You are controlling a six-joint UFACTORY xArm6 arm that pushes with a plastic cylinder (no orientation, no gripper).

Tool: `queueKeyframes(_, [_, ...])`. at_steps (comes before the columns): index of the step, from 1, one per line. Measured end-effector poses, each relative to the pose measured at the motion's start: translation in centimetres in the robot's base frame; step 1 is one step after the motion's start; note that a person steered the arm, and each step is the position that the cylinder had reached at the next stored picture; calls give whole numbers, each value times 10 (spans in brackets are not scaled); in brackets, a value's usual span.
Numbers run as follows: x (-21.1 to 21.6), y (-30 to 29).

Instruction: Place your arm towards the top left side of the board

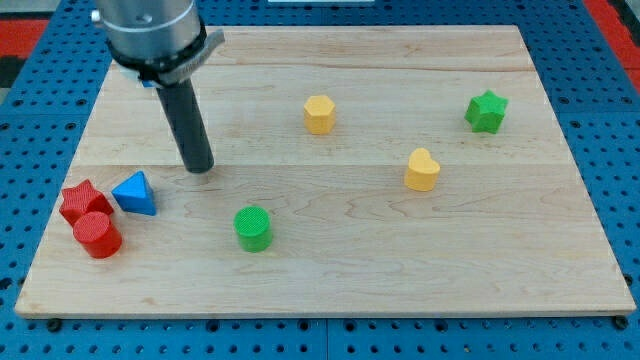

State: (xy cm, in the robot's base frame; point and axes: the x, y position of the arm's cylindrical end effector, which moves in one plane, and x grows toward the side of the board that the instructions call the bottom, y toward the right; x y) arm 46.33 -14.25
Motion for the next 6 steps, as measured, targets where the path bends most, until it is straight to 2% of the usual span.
queueKeyframes(1, [8,-40])
queueKeyframes(3, [17,-70])
queueKeyframes(5, [-112,-64])
queueKeyframes(6, [-163,-34])
